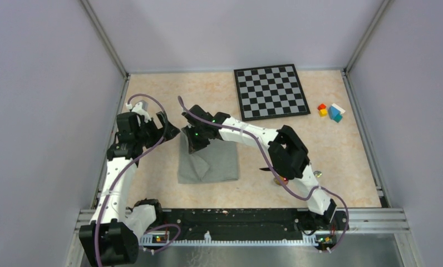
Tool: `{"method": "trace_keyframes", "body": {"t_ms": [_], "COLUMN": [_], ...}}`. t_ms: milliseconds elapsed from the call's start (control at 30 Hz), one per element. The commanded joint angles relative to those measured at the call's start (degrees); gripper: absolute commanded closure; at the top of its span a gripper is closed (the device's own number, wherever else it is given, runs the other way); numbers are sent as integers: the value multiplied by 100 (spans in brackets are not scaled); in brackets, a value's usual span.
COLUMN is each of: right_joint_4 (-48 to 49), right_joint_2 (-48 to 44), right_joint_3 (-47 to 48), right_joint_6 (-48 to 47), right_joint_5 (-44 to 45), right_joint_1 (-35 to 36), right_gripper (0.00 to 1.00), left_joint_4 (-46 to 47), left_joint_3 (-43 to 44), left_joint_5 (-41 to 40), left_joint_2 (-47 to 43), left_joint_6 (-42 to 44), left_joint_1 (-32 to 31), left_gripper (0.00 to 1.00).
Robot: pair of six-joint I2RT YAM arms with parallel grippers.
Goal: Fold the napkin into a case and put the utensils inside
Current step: Fold the rectangle-folded napkin at the center of the board, then smooth out the square-folded napkin at the center of the board.
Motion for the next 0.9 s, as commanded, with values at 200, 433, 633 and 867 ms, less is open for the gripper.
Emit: {"method": "trace_keyframes", "body": {"t_ms": [200, 433, 633, 867], "right_joint_4": [1145, 4779, 3995, 4568], "right_joint_2": [267, -1678, -2134, -2143], "right_joint_3": [24, -3049, -3880, -4451], "right_joint_6": [325, 1848, 1072, 1311], "right_joint_5": [-1066, -2806, -2618, -2450], "right_joint_1": [-153, -916, -1030, -1007], "right_gripper": [69, 42, 39, 38], "left_joint_4": [165, 83, 295, 254], "left_joint_3": [46, 47, -185, -55], "left_joint_5": [-28, -13, 809, 1018], "left_joint_2": [-57, -127, 24, 108], "left_joint_6": [-22, 110, 113, 162], "left_joint_1": [29, 27, 26, 18], "left_gripper": [1, 1, 1, 1]}}
